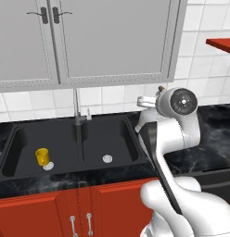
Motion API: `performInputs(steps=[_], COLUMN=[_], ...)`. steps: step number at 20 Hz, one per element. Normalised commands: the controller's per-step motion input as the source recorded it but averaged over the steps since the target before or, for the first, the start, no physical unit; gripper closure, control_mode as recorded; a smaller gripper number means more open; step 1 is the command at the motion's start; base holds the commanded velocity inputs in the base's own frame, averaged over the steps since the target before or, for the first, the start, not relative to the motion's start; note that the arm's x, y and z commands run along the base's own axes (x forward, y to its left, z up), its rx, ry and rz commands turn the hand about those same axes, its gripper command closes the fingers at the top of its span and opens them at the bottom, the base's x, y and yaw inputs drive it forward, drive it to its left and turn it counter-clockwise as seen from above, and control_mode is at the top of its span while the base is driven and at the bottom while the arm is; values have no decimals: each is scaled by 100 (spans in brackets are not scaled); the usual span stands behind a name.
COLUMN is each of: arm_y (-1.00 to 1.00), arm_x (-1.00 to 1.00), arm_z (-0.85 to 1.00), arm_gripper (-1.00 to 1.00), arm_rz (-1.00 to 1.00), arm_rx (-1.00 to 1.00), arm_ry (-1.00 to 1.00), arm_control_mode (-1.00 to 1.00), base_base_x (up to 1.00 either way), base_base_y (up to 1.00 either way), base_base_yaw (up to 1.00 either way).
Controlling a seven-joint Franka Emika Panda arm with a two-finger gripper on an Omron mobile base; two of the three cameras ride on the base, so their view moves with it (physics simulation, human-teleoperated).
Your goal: Open the cabinet, pick the kettle from the cabinet, and place it in the sink.
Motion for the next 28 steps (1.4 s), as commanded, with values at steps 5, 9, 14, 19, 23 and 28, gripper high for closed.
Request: performInputs(steps=[5, 9, 14, 19, 23, 28], arm_y=[0, -9, -23, -13, -3, 1], arm_x=[0, 3, 10, 22, 17, 5], arm_z=[0, 0, 0, 0, 0, 0], arm_gripper=[100, 100, 100, 100, 100, 100], arm_rz=[0, 5, 19, 15, 44, 42], arm_rx=[0, 5, 14, 3, 0, 0], arm_ry=[-1, 2, 10, 13, 12, 17], arm_control_mode=[-100, -100, -100, -100, -100, -100], base_base_x=[0, 0, 0, 0, 0, 0], base_base_y=[0, 0, 0, 0, 0, 0], base_base_yaw=[0, 0, 0, 0, 0, 0])
